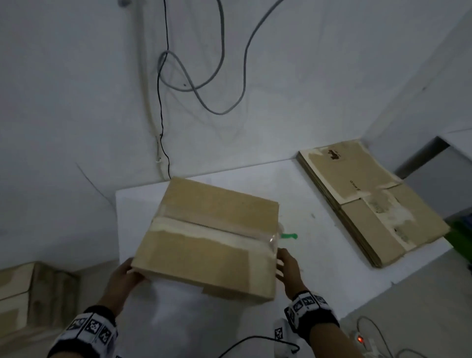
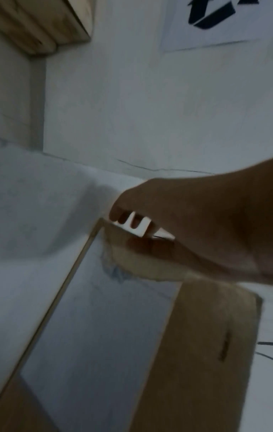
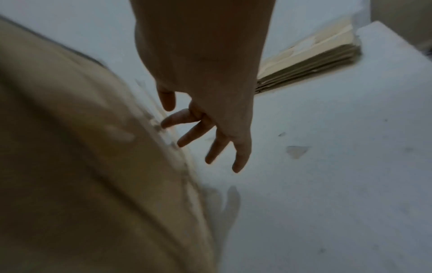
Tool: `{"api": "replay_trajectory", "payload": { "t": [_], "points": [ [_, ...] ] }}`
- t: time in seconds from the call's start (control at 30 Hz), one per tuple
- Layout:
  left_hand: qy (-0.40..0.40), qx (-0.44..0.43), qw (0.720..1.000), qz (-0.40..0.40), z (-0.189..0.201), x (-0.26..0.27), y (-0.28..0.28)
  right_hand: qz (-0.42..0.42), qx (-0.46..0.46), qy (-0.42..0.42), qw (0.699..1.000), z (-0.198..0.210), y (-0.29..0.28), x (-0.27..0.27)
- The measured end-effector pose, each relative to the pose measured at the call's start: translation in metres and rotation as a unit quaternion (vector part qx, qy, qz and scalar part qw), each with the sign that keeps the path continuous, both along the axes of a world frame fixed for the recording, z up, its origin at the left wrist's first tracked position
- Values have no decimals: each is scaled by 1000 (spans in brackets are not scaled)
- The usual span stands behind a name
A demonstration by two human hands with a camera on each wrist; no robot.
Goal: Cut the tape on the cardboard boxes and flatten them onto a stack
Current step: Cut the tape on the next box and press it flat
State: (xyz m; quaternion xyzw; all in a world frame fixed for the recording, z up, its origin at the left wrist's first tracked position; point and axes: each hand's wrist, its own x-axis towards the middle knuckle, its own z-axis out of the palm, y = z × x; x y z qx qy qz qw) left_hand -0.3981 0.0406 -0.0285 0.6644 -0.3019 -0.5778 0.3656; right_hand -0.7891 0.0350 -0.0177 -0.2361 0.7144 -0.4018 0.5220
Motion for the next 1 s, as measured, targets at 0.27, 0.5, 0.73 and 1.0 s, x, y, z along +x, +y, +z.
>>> {"api": "replay_trajectory", "payload": {
  "t": [0.27,0.5,0.73,1.0],
  "points": [
    [-142,-144,947,251,50,-51,-21,200,38,332,921,-45,-57,-67],
    [-486,-27,865,121,70,-120,-41,397,-43,415,817,-60,-86,-90],
    [-598,2,800,49,70,-133,-35,279,-69,368,885,-52,-80,-126],
    [-596,-10,802,36,68,-176,-18,283,-285,234,885,66,-153,-85]
  ]
}}
